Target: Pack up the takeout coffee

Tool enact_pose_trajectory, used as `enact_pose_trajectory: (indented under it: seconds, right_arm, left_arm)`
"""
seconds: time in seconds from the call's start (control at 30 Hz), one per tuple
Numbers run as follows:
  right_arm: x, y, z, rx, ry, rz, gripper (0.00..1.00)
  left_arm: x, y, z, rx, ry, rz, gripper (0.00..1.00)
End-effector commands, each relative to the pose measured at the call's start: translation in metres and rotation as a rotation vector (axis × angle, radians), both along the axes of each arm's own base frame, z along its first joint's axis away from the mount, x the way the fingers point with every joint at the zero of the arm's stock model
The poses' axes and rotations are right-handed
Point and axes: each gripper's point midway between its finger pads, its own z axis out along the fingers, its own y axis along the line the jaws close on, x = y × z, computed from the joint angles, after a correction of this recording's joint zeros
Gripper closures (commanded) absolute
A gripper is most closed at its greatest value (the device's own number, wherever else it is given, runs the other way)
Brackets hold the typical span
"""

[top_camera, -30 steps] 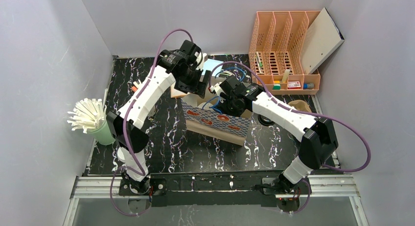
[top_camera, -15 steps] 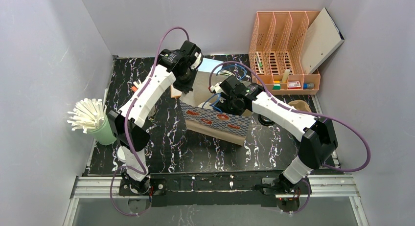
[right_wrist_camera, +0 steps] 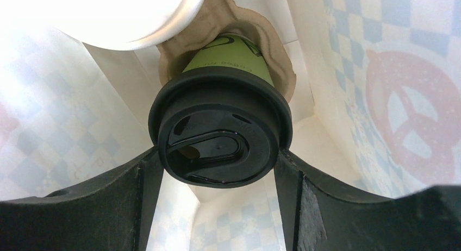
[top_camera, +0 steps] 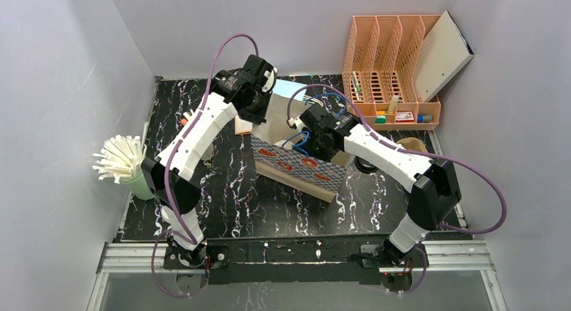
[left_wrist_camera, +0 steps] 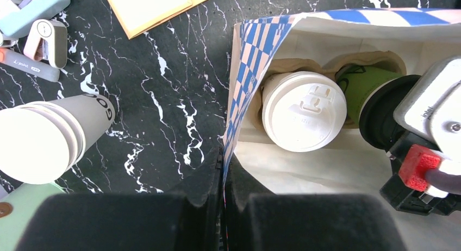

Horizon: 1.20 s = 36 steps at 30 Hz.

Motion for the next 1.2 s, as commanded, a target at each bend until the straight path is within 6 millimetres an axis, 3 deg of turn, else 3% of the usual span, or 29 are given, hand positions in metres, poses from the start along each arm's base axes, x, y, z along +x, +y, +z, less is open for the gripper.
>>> enact_pose_trajectory:
  seconds: [0.0, 0.2, 0.4, 0.77, 0.83, 0.9, 0.93, 1.17]
  right_arm:
    - [-0.027, -0.014, -0.036, -0.107, 0.156, -0.001, 0.71]
    - [-0.031, -0.014, -0.052, -0.112, 0.202, 0.003, 0.72]
    - [-0.034, -0.013, -0.054, -0.096, 0.235, -0.001, 0.72]
    - [-0.018, -0.007, -0.018, -0.078, 0.160, -0.020, 0.71]
    - [-0.017, -0.006, -0.017, -0.079, 0.159, -0.023, 0.53]
    - [-0.015, -0.007, -0.014, -0.079, 0.150, -0.033, 0.11]
    - [-0.014, -0.006, -0.011, -0.074, 0.142, -0.035, 0.03]
    - [0.003, 0.008, 0.033, 0.004, 0.051, -0.039, 0.02]
  left_arm:
    - [-0.001, 0.001, 0.021, -0.048, -0.064, -0.007, 1.00]
    - [-0.002, 0.000, 0.018, -0.045, -0.058, -0.019, 1.00]
    - [-0.001, -0.001, 0.016, -0.046, -0.056, -0.022, 1.00]
    - [0.001, -0.004, 0.016, -0.065, -0.069, -0.015, 1.00]
    - [0.001, -0.003, 0.016, -0.061, -0.070, -0.013, 1.00]
    - [0.001, 0.001, 0.016, -0.047, -0.074, 0.001, 1.00]
    - [0.002, 0.002, 0.017, -0.046, -0.080, 0.003, 1.00]
    - [0.001, 0.002, 0.017, -0.056, -0.093, 0.000, 1.00]
